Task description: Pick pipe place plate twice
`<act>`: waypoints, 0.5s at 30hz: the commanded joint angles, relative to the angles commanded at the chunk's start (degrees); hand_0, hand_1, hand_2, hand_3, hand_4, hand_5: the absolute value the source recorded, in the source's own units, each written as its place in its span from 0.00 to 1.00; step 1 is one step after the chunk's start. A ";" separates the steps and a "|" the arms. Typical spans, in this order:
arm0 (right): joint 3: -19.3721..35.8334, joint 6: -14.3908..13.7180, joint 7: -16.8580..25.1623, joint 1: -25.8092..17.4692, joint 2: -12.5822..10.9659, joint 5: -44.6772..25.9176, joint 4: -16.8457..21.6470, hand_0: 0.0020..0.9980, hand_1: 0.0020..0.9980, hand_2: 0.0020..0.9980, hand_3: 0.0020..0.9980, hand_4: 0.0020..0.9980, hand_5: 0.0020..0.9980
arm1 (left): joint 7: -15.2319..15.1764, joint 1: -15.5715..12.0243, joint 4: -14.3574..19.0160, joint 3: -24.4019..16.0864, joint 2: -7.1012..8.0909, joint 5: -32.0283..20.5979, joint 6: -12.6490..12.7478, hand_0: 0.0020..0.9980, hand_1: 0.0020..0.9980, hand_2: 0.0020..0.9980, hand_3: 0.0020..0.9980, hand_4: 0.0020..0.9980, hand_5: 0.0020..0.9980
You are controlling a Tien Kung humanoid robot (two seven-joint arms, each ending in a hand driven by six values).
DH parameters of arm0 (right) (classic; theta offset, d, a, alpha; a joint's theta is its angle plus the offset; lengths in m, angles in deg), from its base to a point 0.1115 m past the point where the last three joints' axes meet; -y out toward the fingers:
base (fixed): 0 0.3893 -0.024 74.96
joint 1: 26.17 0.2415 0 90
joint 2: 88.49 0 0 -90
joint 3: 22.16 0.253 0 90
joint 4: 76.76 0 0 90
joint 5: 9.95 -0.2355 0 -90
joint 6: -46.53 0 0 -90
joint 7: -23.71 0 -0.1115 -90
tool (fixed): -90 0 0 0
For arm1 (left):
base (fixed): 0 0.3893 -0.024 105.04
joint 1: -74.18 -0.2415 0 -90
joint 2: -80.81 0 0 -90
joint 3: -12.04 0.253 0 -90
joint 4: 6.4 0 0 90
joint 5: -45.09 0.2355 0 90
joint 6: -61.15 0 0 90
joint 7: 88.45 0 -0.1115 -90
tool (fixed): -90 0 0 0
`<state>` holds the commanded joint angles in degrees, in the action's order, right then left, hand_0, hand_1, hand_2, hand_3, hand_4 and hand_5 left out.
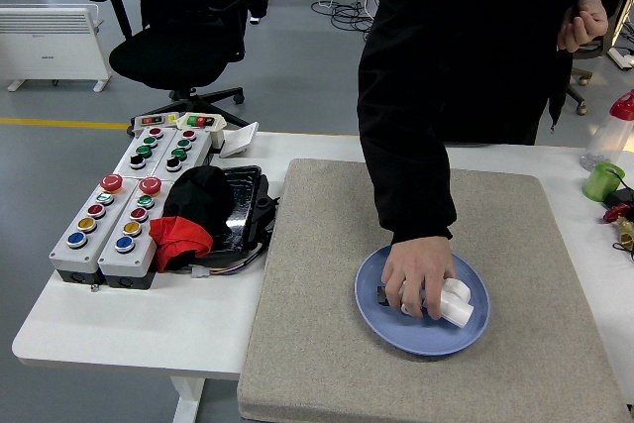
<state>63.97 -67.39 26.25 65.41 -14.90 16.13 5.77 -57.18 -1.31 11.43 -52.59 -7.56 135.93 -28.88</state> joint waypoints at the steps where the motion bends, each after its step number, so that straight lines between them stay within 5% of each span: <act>1: -0.01 -0.05 0.08 -0.05 0.00 -0.05 0.00 0.75 0.72 0.81 0.79 0.42 0.78 | 0.00 -0.03 0.00 -0.09 -0.01 0.15 -0.03 0.65 0.63 0.63 0.55 0.39 1.00; 15: -0.07 -1.05 0.90 -0.08 0.03 -2.12 0.02 0.74 0.71 0.81 0.79 0.41 0.81 | 0.06 -0.34 0.02 -0.12 -0.07 0.32 -0.23 0.65 0.63 0.63 0.55 0.39 1.00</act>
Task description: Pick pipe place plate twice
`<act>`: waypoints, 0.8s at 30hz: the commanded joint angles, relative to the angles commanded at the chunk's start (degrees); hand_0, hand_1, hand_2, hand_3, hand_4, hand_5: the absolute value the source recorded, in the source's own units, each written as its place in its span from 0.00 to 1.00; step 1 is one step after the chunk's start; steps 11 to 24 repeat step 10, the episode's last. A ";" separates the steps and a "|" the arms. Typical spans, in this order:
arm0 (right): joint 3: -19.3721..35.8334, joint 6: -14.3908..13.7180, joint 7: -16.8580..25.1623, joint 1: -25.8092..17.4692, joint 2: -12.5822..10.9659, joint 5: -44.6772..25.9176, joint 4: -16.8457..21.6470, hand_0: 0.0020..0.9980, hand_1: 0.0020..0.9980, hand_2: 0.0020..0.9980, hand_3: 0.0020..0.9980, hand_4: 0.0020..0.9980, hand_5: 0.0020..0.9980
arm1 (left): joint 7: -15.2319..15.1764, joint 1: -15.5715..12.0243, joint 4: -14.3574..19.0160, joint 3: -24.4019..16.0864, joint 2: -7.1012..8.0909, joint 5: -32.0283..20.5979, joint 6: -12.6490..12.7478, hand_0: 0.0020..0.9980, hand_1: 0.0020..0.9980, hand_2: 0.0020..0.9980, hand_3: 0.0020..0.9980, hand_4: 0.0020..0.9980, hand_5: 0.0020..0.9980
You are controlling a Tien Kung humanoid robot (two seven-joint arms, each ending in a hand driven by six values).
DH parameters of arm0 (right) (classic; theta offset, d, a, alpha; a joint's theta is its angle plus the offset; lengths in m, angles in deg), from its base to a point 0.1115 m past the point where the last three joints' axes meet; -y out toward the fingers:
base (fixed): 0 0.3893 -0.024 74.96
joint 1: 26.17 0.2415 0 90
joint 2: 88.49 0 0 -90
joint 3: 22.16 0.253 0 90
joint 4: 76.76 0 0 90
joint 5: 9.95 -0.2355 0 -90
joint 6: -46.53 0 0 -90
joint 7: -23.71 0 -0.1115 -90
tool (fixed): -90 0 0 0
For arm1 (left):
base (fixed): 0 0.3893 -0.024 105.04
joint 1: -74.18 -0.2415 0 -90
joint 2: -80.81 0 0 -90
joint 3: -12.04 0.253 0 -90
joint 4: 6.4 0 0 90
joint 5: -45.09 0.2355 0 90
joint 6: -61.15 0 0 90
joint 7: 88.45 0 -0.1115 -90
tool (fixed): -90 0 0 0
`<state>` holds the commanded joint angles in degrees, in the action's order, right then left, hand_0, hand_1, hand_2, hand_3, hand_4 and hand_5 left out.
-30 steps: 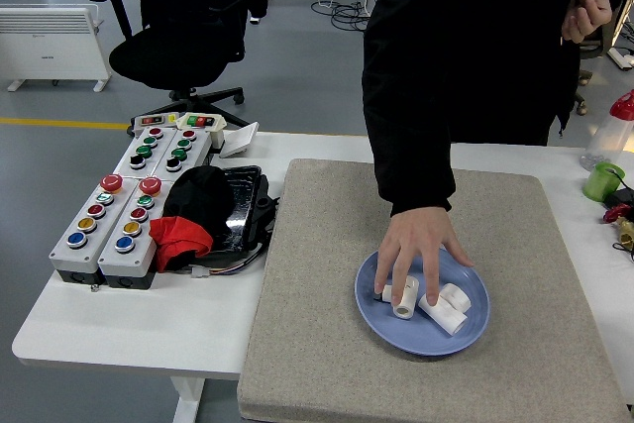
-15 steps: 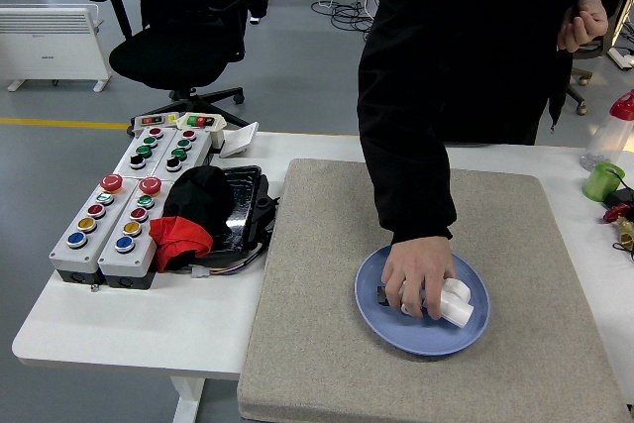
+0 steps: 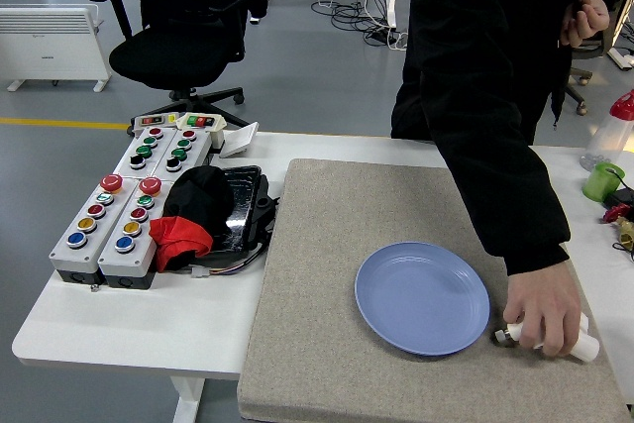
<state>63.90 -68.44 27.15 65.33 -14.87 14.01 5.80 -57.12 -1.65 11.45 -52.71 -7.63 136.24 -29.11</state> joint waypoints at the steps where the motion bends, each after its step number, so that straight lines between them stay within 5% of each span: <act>1: 0.00 -0.02 0.00 0.02 0.00 -0.07 -0.01 0.74 0.71 0.81 0.79 0.41 0.81 | -0.04 0.02 -0.02 0.06 0.00 -0.11 0.05 0.65 0.63 0.63 0.55 0.39 1.00; 24: 0.27 -0.34 0.74 0.26 0.08 -0.58 -0.10 0.74 0.71 0.80 0.79 0.40 0.82 | -0.37 0.48 -0.18 0.67 0.08 -1.17 0.49 0.65 0.63 0.63 0.55 0.39 1.00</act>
